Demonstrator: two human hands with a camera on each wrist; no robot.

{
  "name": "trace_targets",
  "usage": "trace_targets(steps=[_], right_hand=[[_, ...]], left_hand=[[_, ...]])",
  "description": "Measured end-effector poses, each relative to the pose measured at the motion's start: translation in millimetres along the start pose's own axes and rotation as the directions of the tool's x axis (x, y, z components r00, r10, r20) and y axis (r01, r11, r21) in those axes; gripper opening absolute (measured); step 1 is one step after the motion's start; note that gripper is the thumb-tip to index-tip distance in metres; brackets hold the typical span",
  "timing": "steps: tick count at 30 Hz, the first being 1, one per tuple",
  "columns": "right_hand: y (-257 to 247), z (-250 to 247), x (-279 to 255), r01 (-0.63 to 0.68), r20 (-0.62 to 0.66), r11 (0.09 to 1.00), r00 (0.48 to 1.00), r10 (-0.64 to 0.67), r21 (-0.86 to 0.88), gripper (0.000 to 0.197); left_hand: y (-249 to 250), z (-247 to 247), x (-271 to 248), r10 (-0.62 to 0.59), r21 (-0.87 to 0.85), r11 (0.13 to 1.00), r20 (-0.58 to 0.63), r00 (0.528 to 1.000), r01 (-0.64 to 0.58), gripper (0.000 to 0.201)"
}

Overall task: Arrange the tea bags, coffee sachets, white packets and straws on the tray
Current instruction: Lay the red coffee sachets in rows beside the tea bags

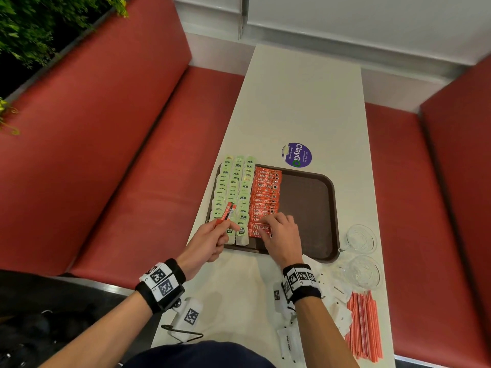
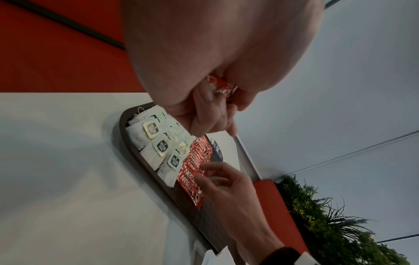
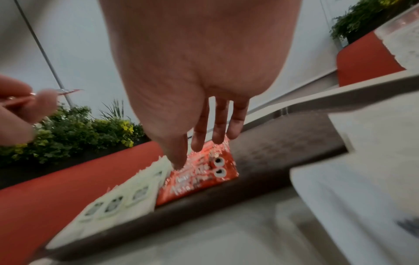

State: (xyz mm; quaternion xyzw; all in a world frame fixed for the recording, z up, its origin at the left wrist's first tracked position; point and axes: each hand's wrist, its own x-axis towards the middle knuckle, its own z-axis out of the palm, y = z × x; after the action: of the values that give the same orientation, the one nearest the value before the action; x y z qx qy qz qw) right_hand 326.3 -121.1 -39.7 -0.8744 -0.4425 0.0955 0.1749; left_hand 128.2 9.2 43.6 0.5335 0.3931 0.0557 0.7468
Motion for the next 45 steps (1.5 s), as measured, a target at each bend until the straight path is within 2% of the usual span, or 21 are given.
trace_targets(steps=[2,3,5,6,7,9,10,12,15,17,19,22,27,34,36,39,42,45], right_hand=[[-15.6,-15.2,-1.9,-0.014,-0.066,0.992,0.998,0.023,0.125,0.025],[-26.6,-26.1,-3.6,-0.015,-0.088,0.963,0.995,0.04,0.268,0.024],[-52.9,-50.0,-7.5,-0.081,-0.016,0.794,0.993,0.114,0.603,0.025],[-63.8,-58.9,-8.8,-0.124,0.045,0.704,0.99,0.13,0.699,0.023],[-69.8,-63.3,-11.2,-0.142,0.074,0.666,0.989,0.129,0.732,0.018],[-71.1,-67.0,-14.9,-0.137,0.069,0.65,0.989,0.13,0.748,0.004],[-69.3,-67.5,-16.6,-0.141,0.064,0.632,0.987,0.144,0.762,0.007],[-63.8,-69.4,-21.2,-0.183,0.092,0.519,0.976,0.195,0.835,0.01],[-63.2,-79.2,-32.1,-0.249,0.195,0.325,0.962,0.19,0.912,0.014],[-61.9,-82.1,-36.9,-0.263,0.222,0.271,0.959,0.175,0.926,0.017],[-59.4,-83.8,-38.1,-0.231,0.17,0.301,0.962,0.213,0.925,0.021],[-55.9,-88.0,-36.2,-0.166,0.059,0.42,0.965,0.257,0.892,0.028],[-58.2,-100.9,-37.0,-0.092,-0.025,0.469,0.971,0.238,0.878,0.027],[-57.0,-102.3,-39.1,-0.073,-0.047,0.434,0.964,0.26,0.898,0.028],[-56.7,-98.1,-41.9,-0.132,0.023,0.392,0.962,0.271,0.91,0.03],[-55.2,-85.3,-52.3,-0.215,0.149,0.332,0.966,0.211,0.919,0.033],[-48.7,-77.7,-61.0,-0.198,0.139,0.297,0.968,0.208,0.934,0.018],[-40.0,-78.7,-62.6,-0.206,0.136,0.303,0.962,0.235,0.93,0.018]], left_hand=[[3.9,2.4,-4.0,0.048,0.068,0.997,-0.01,0.999,-0.048,0.03],[4.0,3.2,-4.4,0.093,0.128,0.988,-0.021,0.995,-0.09,0.027],[-0.2,0.8,-1.0,0.196,0.295,0.937,-0.005,0.981,-0.186,0.03],[-1.4,0.0,1.4,0.226,0.383,0.899,0.014,0.974,-0.214,0.034],[-1.1,0.7,2.1,0.24,0.459,0.859,0.03,0.97,-0.227,0.039],[-0.3,2.5,4.0,0.26,0.513,0.822,0.047,0.964,-0.247,0.046],[1.4,3.3,3.5,0.283,0.503,0.822,0.047,0.958,-0.268,0.048],[5.6,5.5,1.5,0.339,0.478,0.818,0.047,0.94,-0.319,0.046],[3.8,7.6,2.4,0.416,0.467,0.794,0.05,0.908,-0.39,0.043],[1.1,9.3,3.6,0.432,0.452,0.787,0.08,0.898,-0.419,0.046],[1.4,11.4,4.7,0.405,0.429,0.804,0.111,0.908,-0.411,0.048],[3.3,14.0,5.2,0.416,0.448,0.783,0.139,0.898,-0.432,0.042],[18.1,16.7,6.3,0.321,0.398,0.844,0.161,0.933,-0.359,0.026],[27.8,21.8,11.6,0.264,0.419,0.852,0.174,0.949,-0.313,0.013],[28.3,27.1,11.8,0.275,0.326,0.896,0.131,0.953,-0.303,0.014],[24.9,31.9,14.3,0.265,0.132,0.955,0.027,0.964,-0.266,0.026],[21.5,31.2,14.4,0.231,0.059,0.971,-0.021,0.973,-0.23,0.03],[14.6,28.4,13.9,0.204,0.072,0.977,-0.015,0.979,-0.202,0.028]])
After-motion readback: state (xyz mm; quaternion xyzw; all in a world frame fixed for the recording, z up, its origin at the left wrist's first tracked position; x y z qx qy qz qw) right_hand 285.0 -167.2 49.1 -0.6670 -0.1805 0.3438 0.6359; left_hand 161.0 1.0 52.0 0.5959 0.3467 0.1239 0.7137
